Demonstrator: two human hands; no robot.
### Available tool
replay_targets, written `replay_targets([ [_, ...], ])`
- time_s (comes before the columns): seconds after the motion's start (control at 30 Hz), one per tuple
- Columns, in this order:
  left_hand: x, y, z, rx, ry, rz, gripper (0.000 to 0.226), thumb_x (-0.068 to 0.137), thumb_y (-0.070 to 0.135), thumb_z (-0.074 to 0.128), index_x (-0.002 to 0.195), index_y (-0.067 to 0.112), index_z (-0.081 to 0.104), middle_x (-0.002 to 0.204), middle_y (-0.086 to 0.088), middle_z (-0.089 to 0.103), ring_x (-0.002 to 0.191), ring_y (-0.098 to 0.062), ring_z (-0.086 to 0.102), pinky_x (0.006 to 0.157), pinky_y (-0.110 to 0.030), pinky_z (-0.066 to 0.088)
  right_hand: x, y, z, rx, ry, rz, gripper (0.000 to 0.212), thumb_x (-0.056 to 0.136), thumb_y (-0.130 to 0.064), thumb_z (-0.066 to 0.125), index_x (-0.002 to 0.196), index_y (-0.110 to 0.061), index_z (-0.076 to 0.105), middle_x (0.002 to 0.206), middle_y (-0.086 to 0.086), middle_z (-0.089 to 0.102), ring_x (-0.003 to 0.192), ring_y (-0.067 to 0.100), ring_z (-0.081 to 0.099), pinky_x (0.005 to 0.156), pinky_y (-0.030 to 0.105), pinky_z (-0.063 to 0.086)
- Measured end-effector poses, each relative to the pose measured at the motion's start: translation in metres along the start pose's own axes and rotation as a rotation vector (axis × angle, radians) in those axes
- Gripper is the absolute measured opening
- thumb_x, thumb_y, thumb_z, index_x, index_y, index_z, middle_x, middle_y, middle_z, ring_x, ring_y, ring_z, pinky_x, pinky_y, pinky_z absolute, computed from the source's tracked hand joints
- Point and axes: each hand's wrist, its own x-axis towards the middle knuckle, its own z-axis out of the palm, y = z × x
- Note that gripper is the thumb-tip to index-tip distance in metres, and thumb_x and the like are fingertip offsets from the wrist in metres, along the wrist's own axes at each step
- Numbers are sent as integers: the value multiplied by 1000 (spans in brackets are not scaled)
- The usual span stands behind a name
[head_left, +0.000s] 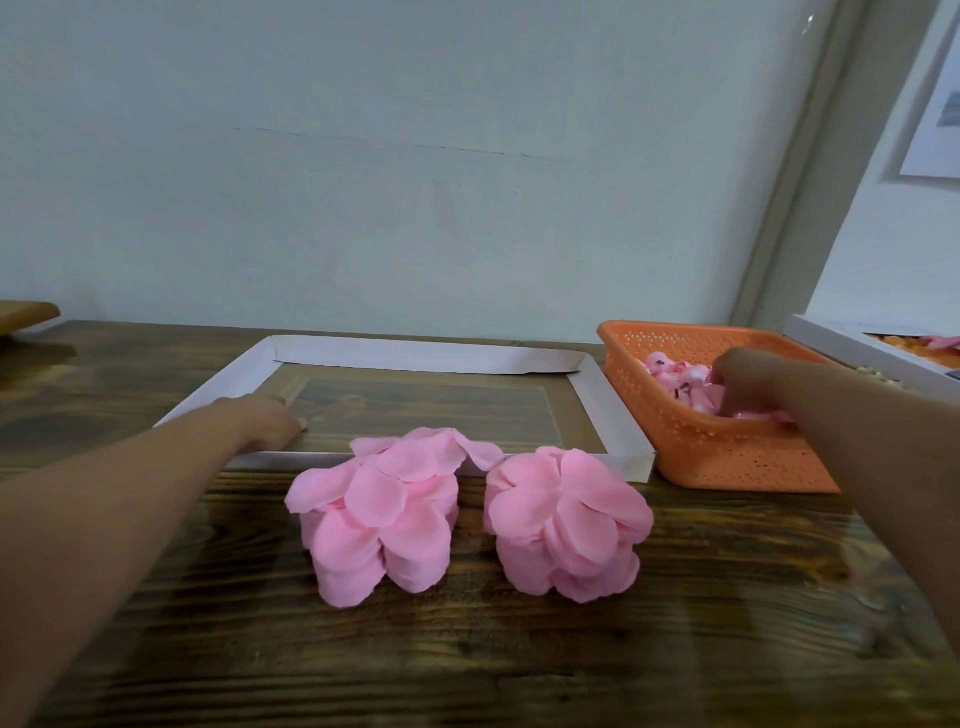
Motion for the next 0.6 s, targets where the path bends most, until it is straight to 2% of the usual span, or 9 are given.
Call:
replay_targets([
  [0.1, -1, 0, -1, -65, -28, -8, 58, 100, 51, 27, 142, 12, 36, 148, -10, 40, 135, -28, 37, 109, -36, 28, -2, 2, -1, 80, -12, 35, 33, 81, -11, 67, 112, -4, 62, 105, 12, 66, 94, 25, 62, 75, 26, 48],
  [0.33, 1, 0, -1, -146, -63, -13, 62, 100, 51, 29, 144, 7, 33, 150, -14, 36, 138, -29, 33, 111, -35, 28, -3, -4, -1, 162, 12, 76, 30, 79, -11, 64, 106, -1, 59, 98, 14, 65, 90, 26, 63, 71, 28, 49],
  [0.5, 0, -2, 0, -173, 24, -6, 68, 96, 54, 39, 145, 9, 28, 149, -11, 39, 136, -30, 37, 111, -38, 29, -4, -2, -3, 136, 52, 40, 16, 82, -10, 57, 93, -2, 66, 91, 11, 69, 85, 26, 64, 66, 26, 47],
  [0.6, 0, -4, 1, -255, 88, 17, 77, 90, 51, 53, 147, 8, 24, 145, -12, 44, 132, -30, 41, 109, -38, 32, -1, 2, -4, 248, 191, 15, 12, 91, -16, 49, 90, -6, 56, 90, 12, 58, 82, 27, 53, 71, 30, 43],
])
